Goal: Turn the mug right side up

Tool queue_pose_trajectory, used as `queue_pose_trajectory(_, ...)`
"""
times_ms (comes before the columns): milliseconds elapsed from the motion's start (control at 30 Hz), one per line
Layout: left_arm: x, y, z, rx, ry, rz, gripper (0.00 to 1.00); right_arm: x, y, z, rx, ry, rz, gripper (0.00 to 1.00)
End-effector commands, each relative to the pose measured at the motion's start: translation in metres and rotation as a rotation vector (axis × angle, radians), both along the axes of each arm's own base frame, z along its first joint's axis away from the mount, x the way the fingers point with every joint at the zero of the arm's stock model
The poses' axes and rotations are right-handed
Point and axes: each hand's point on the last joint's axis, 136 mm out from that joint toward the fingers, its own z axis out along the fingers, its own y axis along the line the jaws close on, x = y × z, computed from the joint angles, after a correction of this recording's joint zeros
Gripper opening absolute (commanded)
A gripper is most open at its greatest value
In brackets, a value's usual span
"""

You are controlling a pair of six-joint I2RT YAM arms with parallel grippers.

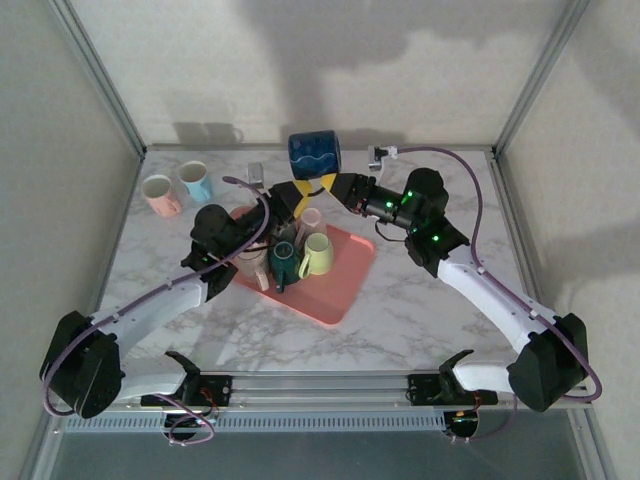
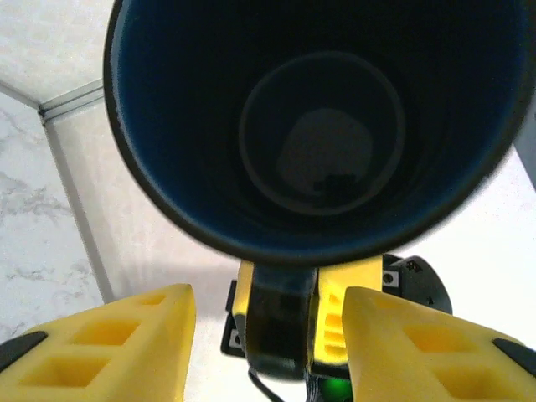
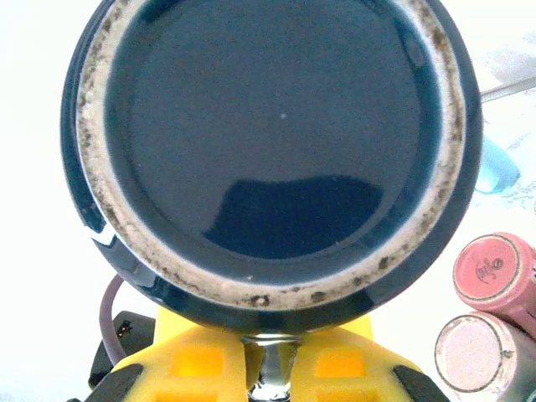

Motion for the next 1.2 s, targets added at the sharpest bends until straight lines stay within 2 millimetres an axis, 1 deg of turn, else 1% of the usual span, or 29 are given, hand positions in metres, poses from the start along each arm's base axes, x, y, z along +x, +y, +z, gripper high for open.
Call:
queue_pose_trajectory(0, -0.004, -0.001, 0.042, -0.078, -0.109, -0.007, 0.46, -0.009, 0.0, 0.036, 0.085, -0.12, 0.011, 0.0)
queue_pose_trajectory(167, -0.002, -0.004, 0.047, -0.089, -0.12, -0.019, 0.36, -0.01, 0.002, 0.034, 0.089, -0.109, 0.012, 0.0)
queue_pose_trajectory(267, -0.002, -0.003, 0.045, -0.091, -0.119, -0.014, 0.3, -0.01, 0.003, 0.032, 0.09, -0.101, 0.009, 0.0)
queue_pose_trajectory(333, -0.003, -0.002, 0.045, -0.093, -0.121, -0.015, 0.25, -0.009, 0.004, 0.031, 0.088, -0.098, 0.011, 0.0)
queue_pose_trajectory(433, -0.005, -0.002, 0.045, -0.102, -0.129, -0.018, 0.13, -0.009, 0.004, 0.029, 0.087, -0.092, 0.01, 0.0)
queue_pose_trajectory(500, -0.006, -0.001, 0.045, -0.106, -0.133, -0.018, 0.0, -0.008, 0.004, 0.028, 0.085, -0.088, 0.008, 0.0)
queue_pose_trajectory(633, -0.005, -0.002, 0.044, -0.099, -0.126, -0.018, 0.0, -0.007, 0.004, 0.025, 0.081, -0.079, 0.0, 0.0)
queue_pose_trajectory(733, -0.007, 0.001, 0.05, -0.106, -0.159, -0.007, 0.0, -0.005, 0.002, 0.021, 0.076, -0.07, -0.015, 0.0)
queue_pose_trajectory(767, -0.008, 0.002, 0.053, -0.107, -0.171, 0.004, 0.0, -0.005, 0.002, 0.02, 0.074, -0.066, -0.019, 0.04)
queue_pose_trajectory(867, -0.009, 0.007, 0.06, -0.099, -0.212, 0.039, 0.0, -0.003, 0.001, 0.017, 0.063, -0.058, -0.029, 0.28)
queue_pose_trajectory(900, -0.009, 0.009, 0.063, -0.094, -0.226, 0.051, 0.0, -0.003, 0.0, 0.016, 0.059, -0.059, -0.034, 0.35)
queue_pose_trajectory(933, -0.01, 0.01, 0.064, -0.09, -0.233, 0.06, 0.0, -0.003, 0.0, 0.016, 0.059, -0.059, -0.036, 0.39)
queue_pose_trajectory(1033, -0.008, 0.014, 0.067, -0.073, -0.242, 0.092, 0.0, -0.004, -0.004, 0.014, 0.039, -0.071, -0.049, 0.47)
queue_pose_trajectory(1167, -0.011, 0.017, 0.071, -0.052, -0.273, 0.107, 0.0, -0.008, -0.012, 0.011, -0.013, -0.099, -0.071, 0.49)
